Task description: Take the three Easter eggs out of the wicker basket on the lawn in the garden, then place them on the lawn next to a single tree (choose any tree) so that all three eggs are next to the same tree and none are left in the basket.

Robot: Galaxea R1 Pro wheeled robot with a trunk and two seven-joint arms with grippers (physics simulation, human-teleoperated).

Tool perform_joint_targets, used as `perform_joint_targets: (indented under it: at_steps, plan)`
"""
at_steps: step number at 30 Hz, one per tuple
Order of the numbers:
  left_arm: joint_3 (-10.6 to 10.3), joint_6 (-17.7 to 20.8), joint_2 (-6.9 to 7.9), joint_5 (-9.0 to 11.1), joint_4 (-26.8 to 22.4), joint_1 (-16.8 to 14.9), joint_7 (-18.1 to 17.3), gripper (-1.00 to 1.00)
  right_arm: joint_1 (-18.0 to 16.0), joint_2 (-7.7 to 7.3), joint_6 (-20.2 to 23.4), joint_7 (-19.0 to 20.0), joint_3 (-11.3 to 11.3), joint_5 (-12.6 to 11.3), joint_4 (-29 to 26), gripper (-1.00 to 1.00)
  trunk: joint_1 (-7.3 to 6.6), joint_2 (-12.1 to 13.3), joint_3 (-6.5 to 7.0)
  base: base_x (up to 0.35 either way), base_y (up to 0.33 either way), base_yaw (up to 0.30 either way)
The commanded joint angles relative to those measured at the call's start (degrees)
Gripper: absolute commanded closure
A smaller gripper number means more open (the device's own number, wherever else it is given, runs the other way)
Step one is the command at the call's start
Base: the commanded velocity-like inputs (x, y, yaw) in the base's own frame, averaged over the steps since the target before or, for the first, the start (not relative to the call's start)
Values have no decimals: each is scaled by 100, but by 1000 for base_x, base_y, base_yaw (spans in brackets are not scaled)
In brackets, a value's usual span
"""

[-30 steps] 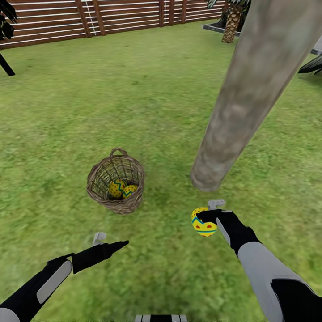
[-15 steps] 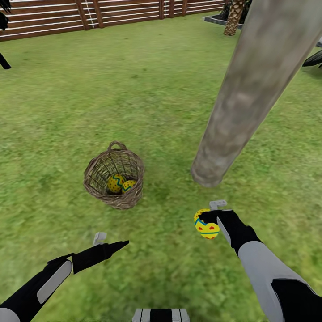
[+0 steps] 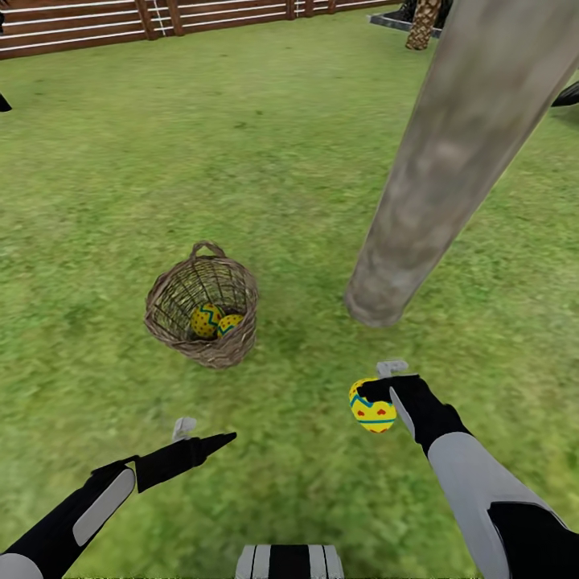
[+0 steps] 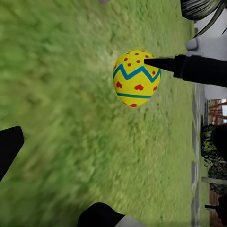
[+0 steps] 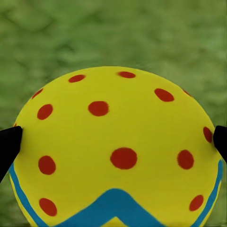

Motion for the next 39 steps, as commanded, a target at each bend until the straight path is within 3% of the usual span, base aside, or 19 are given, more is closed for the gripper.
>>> perform_joint_targets:
  at_steps: [1,26,39]
  plan:
    - [0,0,0,1,3,0,1,-100,0,1,37,4,0,-3,-27,100,22,-42,-28,0,0,0]
    - [0,0,0,1,4,0,-6,-100,0,7,6,17,16,-6,-52,100,571,-1044,-697,0,0,0]
    - [0,-6,12,7,22,1,-33,-100,0,7,36,36,26,5,-184,100,593,-1085,-757,37,0,0]
